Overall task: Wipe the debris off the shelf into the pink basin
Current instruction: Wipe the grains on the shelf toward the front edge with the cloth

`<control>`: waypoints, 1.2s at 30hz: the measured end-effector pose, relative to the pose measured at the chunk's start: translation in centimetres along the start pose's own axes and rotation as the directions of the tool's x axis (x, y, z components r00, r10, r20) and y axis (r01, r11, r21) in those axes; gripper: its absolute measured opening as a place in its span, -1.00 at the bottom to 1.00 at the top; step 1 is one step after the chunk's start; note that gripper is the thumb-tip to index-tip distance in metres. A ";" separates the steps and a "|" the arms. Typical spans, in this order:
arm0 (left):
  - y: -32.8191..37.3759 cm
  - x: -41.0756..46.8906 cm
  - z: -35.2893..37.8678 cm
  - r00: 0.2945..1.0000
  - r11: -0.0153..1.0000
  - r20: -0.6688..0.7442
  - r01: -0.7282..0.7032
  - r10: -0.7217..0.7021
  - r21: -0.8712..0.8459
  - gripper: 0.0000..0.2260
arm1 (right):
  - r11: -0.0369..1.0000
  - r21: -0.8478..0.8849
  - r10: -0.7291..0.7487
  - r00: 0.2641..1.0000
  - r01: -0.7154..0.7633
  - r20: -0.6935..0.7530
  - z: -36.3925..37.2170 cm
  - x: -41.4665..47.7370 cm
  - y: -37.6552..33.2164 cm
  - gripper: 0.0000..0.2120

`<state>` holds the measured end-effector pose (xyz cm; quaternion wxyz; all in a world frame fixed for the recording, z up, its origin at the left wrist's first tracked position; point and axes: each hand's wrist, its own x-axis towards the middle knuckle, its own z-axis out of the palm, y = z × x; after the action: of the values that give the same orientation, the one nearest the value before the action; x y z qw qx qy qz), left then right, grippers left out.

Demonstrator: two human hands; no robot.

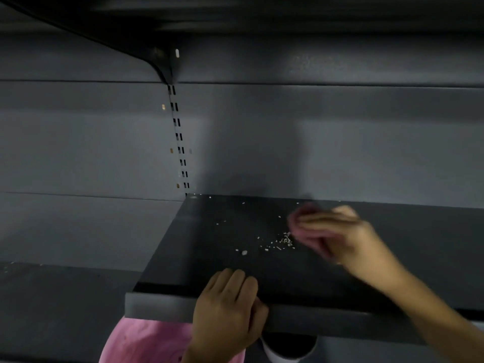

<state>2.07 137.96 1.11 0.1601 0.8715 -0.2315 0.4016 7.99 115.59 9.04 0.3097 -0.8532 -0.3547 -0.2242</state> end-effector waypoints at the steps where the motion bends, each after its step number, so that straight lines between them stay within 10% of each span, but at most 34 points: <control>1: 0.1 0.1 0.1 1.000 1.000 -0.005 -0.001 0.001 0.003 -0.86 | 0.998 -0.055 0.026 0.998 -0.029 -0.052 -1.3 -0.4 1.0 -0.78; 4: 0.1 0.1 0.2 1.000 1.000 -0.018 -0.012 0.012 0.008 -0.87 | 0.897 -0.313 0.291 0.950 -0.313 -0.116 -4.1 -1.8 5.3 -0.65; 8: 0.1 0.0 0.3 0.999 1.000 -0.032 -0.010 0.010 0.003 -0.86 | 0.516 -0.656 0.706 0.707 -0.552 -0.040 -2.3 -2.8 8.2 -0.93; 16: 0.3 0.0 0.1 1.000 1.000 -0.006 0.013 -0.012 0.018 -0.86 | 0.822 -0.448 0.479 0.852 -0.351 0.210 5.3 1.8 3.4 -0.82; 21: 0.1 0.1 0.0 1.000 1.000 0.011 0.008 -0.008 0.007 -0.86 | 0.903 -0.296 0.328 0.945 -0.311 0.008 1.3 2.3 5.8 -0.72; 28: -0.3 0.0 0.5 1.000 0.999 -0.002 -0.020 0.020 0.025 -0.83 | 0.417 -0.665 0.805 0.591 -0.619 -0.044 -3.1 0.1 16.8 -0.69; 36: -0.3 -0.1 0.7 1.000 0.998 -0.013 -0.016 0.017 0.055 -0.81 | 0.786 -0.440 0.507 0.860 -0.435 0.054 3.0 4.6 13.0 -0.88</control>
<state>2.63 137.90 0.53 0.1343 0.8709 -0.2263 0.4150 21.10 112.56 4.89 0.1374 -0.9761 -0.0991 -0.1361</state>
